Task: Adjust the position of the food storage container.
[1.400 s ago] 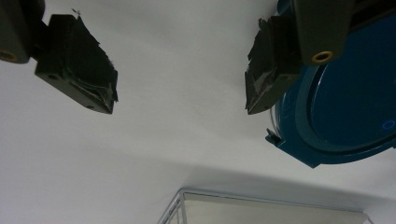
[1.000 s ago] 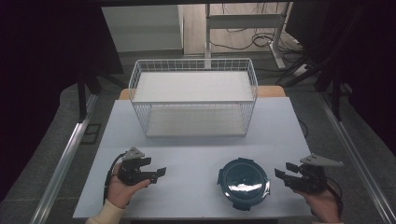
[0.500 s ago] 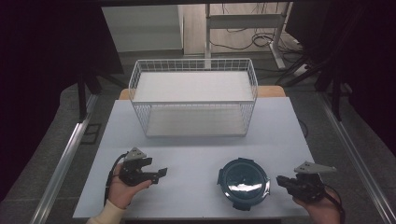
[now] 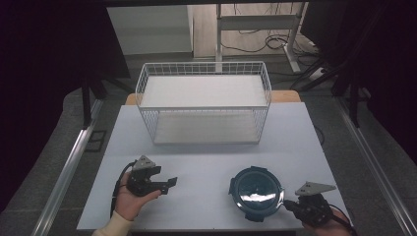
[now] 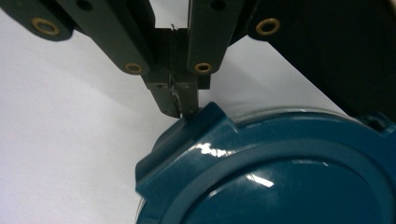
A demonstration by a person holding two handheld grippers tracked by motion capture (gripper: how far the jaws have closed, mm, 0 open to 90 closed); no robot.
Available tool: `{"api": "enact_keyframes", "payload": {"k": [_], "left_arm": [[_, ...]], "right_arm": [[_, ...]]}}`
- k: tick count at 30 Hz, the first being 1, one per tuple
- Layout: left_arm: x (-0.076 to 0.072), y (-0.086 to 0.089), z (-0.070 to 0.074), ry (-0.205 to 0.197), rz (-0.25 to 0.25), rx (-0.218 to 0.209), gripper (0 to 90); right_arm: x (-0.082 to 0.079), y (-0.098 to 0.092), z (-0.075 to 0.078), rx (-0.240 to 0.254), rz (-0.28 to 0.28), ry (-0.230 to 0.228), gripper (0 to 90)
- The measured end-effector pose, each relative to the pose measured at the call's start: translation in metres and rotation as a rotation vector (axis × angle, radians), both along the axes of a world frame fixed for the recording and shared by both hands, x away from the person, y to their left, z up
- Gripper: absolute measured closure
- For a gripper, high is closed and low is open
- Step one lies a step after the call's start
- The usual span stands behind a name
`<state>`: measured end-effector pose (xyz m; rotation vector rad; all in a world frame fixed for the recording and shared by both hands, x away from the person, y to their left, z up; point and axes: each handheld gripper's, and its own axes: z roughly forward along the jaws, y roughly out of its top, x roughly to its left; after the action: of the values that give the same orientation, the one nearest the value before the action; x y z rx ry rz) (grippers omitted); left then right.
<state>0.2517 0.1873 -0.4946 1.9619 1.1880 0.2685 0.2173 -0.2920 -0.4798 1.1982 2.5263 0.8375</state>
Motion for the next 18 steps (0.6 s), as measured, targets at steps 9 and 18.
{"api": "enact_keyframes", "payload": {"k": [9, 18], "left_arm": [[0.0002, -0.0004, -0.0004, -0.001, 0.002, 0.002, 22.5], [0.0, 0.0009, -0.0001, -0.001, 0.003, -0.002, 22.5]], "right_arm": [[-0.0016, -0.0016, 0.001, 0.016, 0.021, 0.032, 89.6], [-0.0016, -0.0028, 0.0007, 0.038, 0.024, 0.048, 89.7]]}}
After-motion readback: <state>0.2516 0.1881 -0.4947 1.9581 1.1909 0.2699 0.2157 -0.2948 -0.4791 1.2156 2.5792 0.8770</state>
